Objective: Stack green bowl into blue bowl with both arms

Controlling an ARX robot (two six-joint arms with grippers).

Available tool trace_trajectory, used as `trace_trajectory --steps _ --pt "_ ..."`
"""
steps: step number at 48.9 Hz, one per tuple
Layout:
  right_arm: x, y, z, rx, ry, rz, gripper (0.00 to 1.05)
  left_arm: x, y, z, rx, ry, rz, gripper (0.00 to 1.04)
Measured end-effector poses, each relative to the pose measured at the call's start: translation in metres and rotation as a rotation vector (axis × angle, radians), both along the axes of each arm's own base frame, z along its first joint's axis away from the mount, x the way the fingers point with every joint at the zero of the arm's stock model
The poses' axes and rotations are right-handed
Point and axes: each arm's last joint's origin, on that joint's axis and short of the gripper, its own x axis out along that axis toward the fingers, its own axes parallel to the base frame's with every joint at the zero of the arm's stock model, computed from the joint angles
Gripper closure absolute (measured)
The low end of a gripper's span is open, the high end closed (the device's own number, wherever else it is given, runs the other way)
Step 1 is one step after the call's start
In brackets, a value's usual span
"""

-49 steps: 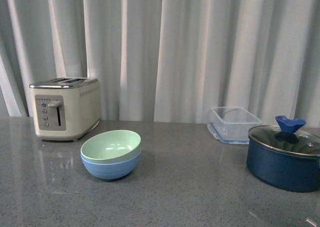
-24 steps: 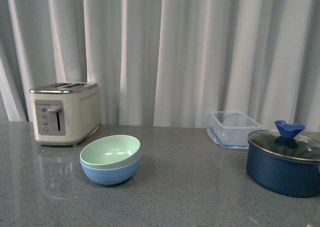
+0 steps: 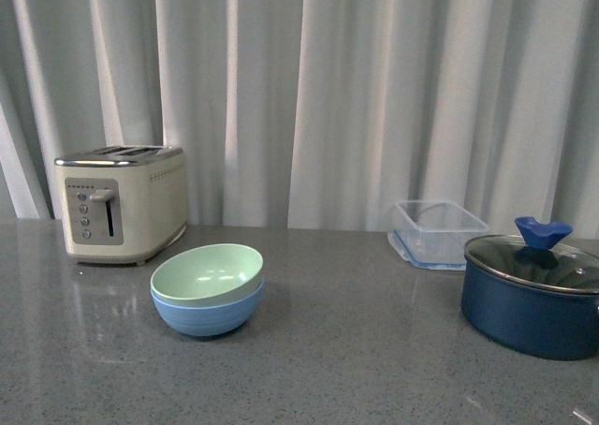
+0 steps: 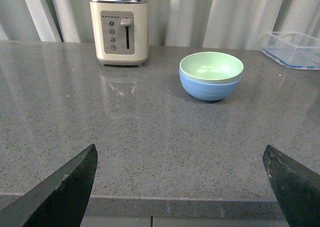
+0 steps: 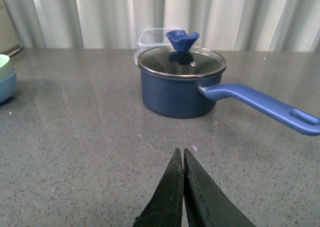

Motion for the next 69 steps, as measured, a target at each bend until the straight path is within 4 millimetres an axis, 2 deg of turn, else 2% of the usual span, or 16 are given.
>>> trace_trajectory --steps 65,69 --pt "-0.037 0.0 0.001 -0.001 -0.011 0.001 1.04 0.0 0.0 0.0 0.0 0.0 0.0 0.07" --pt "-0.037 0.0 0.001 -0.002 -0.012 0.001 0.94 0.0 0.0 0.0 0.0 0.0 0.0 0.07"
